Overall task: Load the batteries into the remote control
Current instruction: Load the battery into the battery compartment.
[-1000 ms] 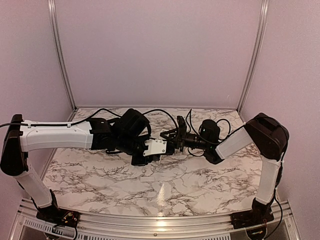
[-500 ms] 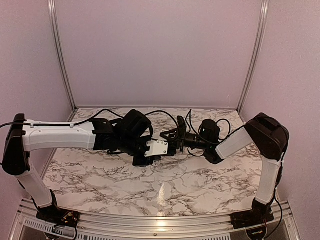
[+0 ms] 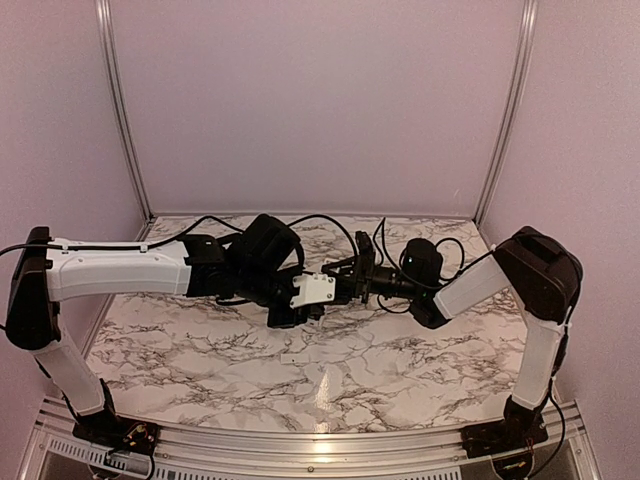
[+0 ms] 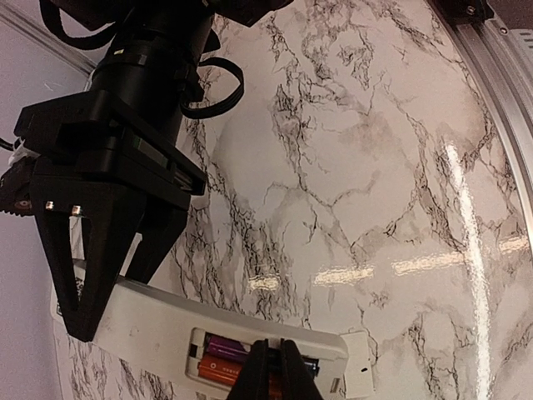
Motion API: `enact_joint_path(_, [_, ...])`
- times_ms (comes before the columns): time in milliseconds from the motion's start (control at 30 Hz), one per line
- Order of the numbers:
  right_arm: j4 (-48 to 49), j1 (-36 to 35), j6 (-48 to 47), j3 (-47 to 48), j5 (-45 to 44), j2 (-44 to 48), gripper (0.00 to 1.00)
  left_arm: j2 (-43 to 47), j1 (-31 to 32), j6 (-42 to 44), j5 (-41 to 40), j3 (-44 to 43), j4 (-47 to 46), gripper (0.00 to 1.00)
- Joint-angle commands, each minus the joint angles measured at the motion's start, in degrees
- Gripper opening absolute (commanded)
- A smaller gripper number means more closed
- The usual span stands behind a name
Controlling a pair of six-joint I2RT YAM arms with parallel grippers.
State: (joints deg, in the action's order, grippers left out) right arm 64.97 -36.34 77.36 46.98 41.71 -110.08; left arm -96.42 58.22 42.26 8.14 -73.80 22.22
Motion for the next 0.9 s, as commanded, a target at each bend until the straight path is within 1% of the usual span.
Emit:
enact_joint_path(0, [5.99, -1.37, 3.53, 0.60, 1.61, 4.17, 0.00, -2.73, -1.25, -1.34, 0.72, -0.30, 1.12, 0.07])
enact_joint_path(267, [5.11, -1.37, 2.33, 0.23, 1.62, 4.88, 0.00, -1.81, -1.18, -1.47, -0.10, -0.61, 1.35, 0.08])
enact_joint_path(400, [-0.32, -1.09, -2.89, 0.27, 0.95, 6.17, 0.00, 2.39, -0.04, -4.38, 0.11, -1.36, -0.90, 0.21])
enact_joint_path(467, [-1.99, -0.74, -4.86, -0.11, 0.43, 6.88, 0.00, 5.02, 0.05, -7.37, -0.20, -1.34, -2.73, 0.32])
enact_joint_path(533, [-3.84, -0.43, -6.65, -0.14, 0.11, 7.47, 0.00, 7.64, 0.06, -10.42, -1.24, -0.95, -4.08, 0.41])
enact_joint_path(600, [-4.50, -0.32, -7.85, -0.31, -0.05, 7.91, 0.00, 9.57, -0.01, -15.39, -5.86, -0.39, -5.84, 0.56])
enact_joint_path(667, [-4.93, -0.16, -8.97, -0.57, -0.11, 8.24, 0.00, 10.76, -0.50, -19.97, -7.04, 0.14, -6.41, 0.63])
enact_joint_path(733, [-5.19, -0.14, -9.97, -0.61, -0.23, 8.63, 0.00, 11.30, -1.58, -25.42, -5.40, 1.25, -6.71, 0.72])
enact_joint_path(867, [-6.66, -0.14, -12.20, -0.86, -0.80, 9.99, 0.00, 10.27, -4.92, -35.31, 3.65, 1.88, -6.62, 0.73])
